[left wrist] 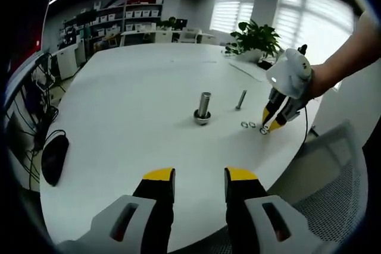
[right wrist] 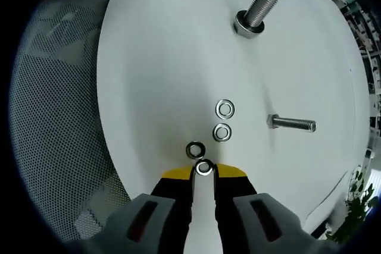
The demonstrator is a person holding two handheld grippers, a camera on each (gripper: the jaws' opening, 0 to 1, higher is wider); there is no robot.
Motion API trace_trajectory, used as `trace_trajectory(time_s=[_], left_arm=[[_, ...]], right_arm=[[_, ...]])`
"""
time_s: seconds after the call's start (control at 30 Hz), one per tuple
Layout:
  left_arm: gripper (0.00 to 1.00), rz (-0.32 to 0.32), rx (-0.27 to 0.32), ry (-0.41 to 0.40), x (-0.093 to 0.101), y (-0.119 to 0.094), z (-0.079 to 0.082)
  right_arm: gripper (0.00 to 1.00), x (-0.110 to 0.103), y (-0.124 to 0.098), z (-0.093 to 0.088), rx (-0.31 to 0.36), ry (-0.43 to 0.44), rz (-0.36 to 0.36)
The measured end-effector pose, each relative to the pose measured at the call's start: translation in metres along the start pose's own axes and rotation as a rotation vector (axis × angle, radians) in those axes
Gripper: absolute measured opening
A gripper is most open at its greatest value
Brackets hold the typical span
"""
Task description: Place the washer onto the threaded stud by aligning its center hole with the stud, sliding it down to the base, and recovering from edge contact or off-axis alignment until the washer reaches the visible bottom stop.
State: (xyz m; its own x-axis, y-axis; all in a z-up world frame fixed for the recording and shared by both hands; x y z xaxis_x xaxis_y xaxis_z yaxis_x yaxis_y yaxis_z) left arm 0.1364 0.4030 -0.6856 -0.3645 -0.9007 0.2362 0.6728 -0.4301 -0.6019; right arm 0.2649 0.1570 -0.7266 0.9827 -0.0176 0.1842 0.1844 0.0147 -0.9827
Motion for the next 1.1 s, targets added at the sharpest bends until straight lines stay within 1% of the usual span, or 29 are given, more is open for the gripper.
trace_trajectory(time_s=[0.17,0.23,0.33,0.43,0.6,0.87,1.0,1.1], left_arm=[[0.31,-0.003,-0.016,0.019,0.0027,0.0008,-0.0008],[0.31,-0.003,-0.013,0.02,0.0026,0.0006,-0.0005],[0.31,0.003,-0.013,0.014,0.0015,0.0,-0.001],[0.31,0.009,-0.01,0.008,0.0011,-0.0003,-0.0003],[0.31,0.006,-0.027,0.014,0.0023,0.0009,-0.0017],[0.31,0.006,-0.032,0.015,0.0025,0.0008,-0.0019],[0.31,0.006,-0.032,0.02,0.0028,0.0009,-0.0018],[0.31,0.006,-0.034,0.018,0.0023,0.0011,-0.0023]], right_arm=[[0.15,0.0016,-0.0016,-0.0023,0.033,0.045,-0.002],[0.15,0.0013,-0.0015,-0.0035,0.046,0.063,-0.007],[0.15,-0.0002,-0.0028,-0.0031,0.054,0.056,-0.015],[0.15,0.0009,-0.0029,-0.0037,0.061,0.068,-0.014],[0.15,0.0011,-0.0032,-0.0047,0.075,0.091,-0.009],[0.15,0.0014,-0.0033,-0.0025,0.057,0.089,-0.005],[0.15,0.0011,-0.0042,-0.0049,0.082,0.112,-0.007],[0.15,0.0002,-0.005,-0.0056,0.088,0.109,-0.009]])
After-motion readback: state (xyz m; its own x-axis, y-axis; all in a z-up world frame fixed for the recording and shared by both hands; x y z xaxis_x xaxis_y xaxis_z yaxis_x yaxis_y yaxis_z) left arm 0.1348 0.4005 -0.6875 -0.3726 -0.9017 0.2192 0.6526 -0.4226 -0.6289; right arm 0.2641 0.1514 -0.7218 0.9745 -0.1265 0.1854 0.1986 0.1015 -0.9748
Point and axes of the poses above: the point that each gripper's makers call its tool centre point, and the gripper's own axes: y roughly forward along the fingers, x roughly to its right, z roughly out of its top, the point moved 8 cm from there along -y, roughly backward along the fingers, and after that the axes turned 6 degrees about -z, right-handed, at the moved point
